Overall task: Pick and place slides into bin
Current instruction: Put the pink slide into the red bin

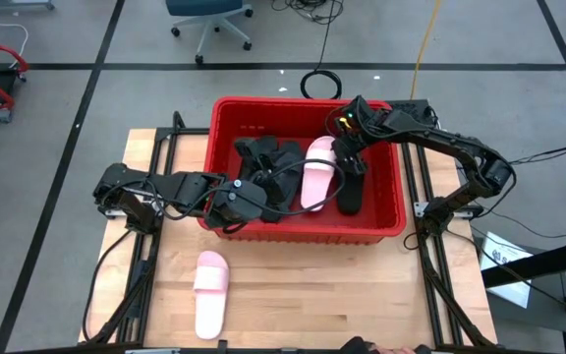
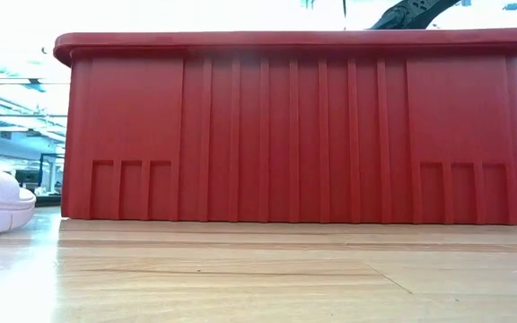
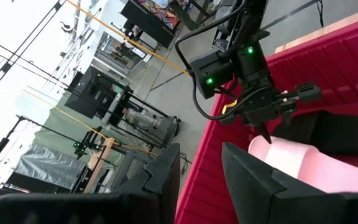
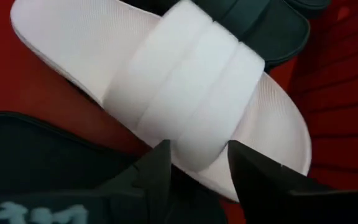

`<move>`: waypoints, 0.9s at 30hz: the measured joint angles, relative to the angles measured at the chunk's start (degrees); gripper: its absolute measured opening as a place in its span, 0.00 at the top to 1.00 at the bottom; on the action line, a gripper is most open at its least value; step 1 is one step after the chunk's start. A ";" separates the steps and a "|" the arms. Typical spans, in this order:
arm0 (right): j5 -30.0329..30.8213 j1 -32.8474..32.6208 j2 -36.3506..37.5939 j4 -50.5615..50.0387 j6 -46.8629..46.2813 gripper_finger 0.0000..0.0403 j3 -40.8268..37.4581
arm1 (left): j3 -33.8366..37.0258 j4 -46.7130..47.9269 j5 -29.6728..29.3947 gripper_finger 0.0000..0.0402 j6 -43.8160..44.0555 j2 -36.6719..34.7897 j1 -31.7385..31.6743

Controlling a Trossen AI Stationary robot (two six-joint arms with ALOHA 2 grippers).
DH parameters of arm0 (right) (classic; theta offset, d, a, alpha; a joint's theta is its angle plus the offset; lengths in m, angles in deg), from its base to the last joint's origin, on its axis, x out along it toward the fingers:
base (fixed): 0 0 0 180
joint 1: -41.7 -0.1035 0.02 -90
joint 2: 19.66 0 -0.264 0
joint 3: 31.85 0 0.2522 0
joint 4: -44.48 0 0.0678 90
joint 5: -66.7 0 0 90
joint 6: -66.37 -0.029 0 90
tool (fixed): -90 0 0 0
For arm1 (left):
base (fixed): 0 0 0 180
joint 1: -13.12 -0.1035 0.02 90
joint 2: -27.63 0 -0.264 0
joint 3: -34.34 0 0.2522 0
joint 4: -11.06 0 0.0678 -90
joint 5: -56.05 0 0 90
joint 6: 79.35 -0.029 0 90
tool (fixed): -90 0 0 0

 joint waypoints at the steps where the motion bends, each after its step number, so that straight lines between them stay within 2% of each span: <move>1: 0.00 0.00 0.00 0.07 0.01 0.61 0.00 | 0.00 -0.01 0.00 0.68 0.00 0.00 0.00; 7: 2.80 0.00 0.02 0.90 -2.61 0.56 0.00 | 0.00 0.01 0.02 0.68 0.00 0.00 -0.01; 13: 2.74 -0.43 2.20 1.45 -2.70 0.57 0.00 | 0.00 0.01 -0.03 0.68 0.00 0.00 -0.02; 19: 2.72 -1.94 9.96 1.78 -5.94 0.57 -0.02 | 0.04 0.16 -1.17 0.68 0.01 -0.34 0.00; 24: 2.65 -5.86 17.43 1.65 -9.99 0.56 0.00 | 0.11 2.12 -4.88 0.68 0.27 -1.65 1.53; 27: 2.65 -8.83 21.40 1.70 -13.07 0.57 0.00 | 0.00 5.32 -5.19 0.68 2.08 -2.49 3.58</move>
